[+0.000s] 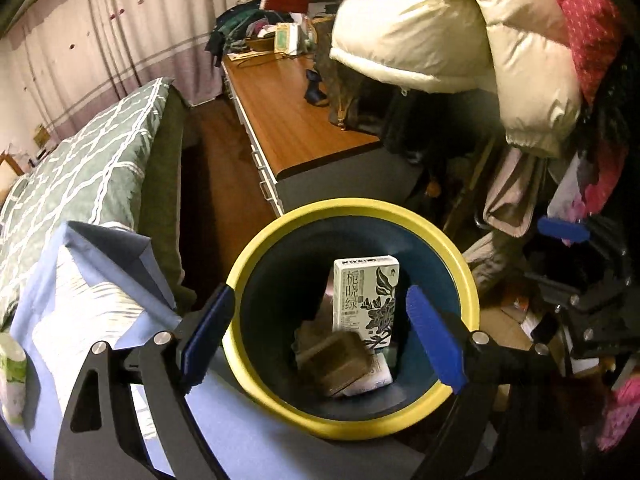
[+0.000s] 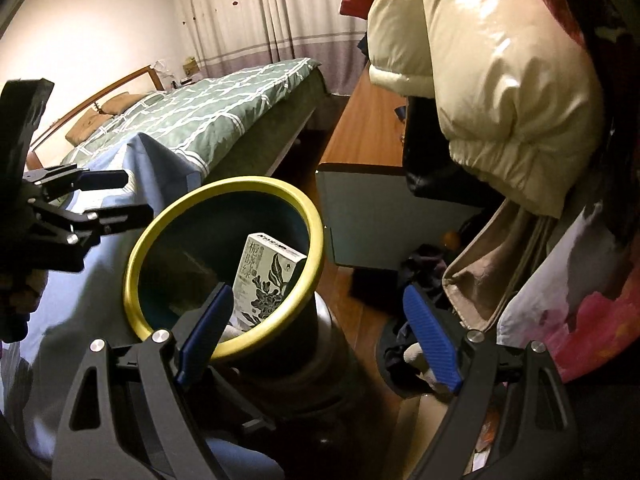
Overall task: Collect trash
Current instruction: 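Carry the brown lid with the left tool into the bin and release, then move the right tool back over the bedspread to the coconut-water bottle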
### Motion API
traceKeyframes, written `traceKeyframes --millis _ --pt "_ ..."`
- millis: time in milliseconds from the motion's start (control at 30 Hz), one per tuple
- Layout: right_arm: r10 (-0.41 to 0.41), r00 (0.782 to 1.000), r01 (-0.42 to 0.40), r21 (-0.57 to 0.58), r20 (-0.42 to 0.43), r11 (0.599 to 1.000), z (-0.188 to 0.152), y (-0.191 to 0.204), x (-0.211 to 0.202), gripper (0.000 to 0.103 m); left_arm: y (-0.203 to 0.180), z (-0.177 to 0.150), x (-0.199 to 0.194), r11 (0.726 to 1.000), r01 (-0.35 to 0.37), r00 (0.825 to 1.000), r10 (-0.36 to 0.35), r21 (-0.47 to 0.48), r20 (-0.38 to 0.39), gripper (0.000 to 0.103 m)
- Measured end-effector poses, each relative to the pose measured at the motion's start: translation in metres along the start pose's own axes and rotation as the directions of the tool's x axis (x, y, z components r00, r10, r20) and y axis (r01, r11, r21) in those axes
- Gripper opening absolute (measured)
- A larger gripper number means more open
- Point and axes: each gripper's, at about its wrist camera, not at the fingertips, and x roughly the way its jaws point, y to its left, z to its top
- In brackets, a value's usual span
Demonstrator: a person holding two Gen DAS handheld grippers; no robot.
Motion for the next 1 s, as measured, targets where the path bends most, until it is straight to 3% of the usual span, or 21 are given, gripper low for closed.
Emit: traceKeyframes --millis 200,300,500,600,800,900,1000 --pt "0.01 1.0 -0.01 -0.006 -0.009 1.0 0.0 0.008 0.004 0.082 0.028 -0.022 -0.057 0.996 -0.019 0.995 0.027 -0.09 0.092 0.09" --pt "0.021 1.0 -0.022 -0.019 -0.013 1.0 0.001 0.018 0.006 0.082 0.049 -0.05 -0.094 0.986 -0.04 0.988 0.064 -0.164 0.143 0.092" --pt "0.077 0.997 -0.078 -0.077 -0.026 0.994 0.006 0.057 0.01 0.082 0.096 -0.135 -0.16 0.942 -0.138 0.967 0.195 -0.306 0.162 0.093" --pt "0.114 0.993 -0.117 -0.113 -0.034 0.987 0.012 0.085 0.013 0.082 0.119 -0.181 -0.19 0.904 -0.225 0.946 0.292 -0.364 0.14 0.093" --pt "0.199 0.979 -0.203 -0.197 -0.038 0.959 0.038 0.157 0.016 0.082 0.175 -0.265 -0.248 0.786 -0.383 0.868 0.486 -0.485 0.102 0.093" --pt "0.24 0.97 -0.242 -0.255 -0.04 0.936 0.057 0.206 0.021 0.082 0.211 -0.305 -0.274 0.692 -0.446 0.807 0.586 -0.568 0.079 0.093" --pt "0.273 0.961 -0.273 -0.294 -0.041 0.916 0.075 0.248 0.028 0.082 0.235 -0.333 -0.289 0.628 -0.467 0.77 0.635 -0.623 0.064 0.093"
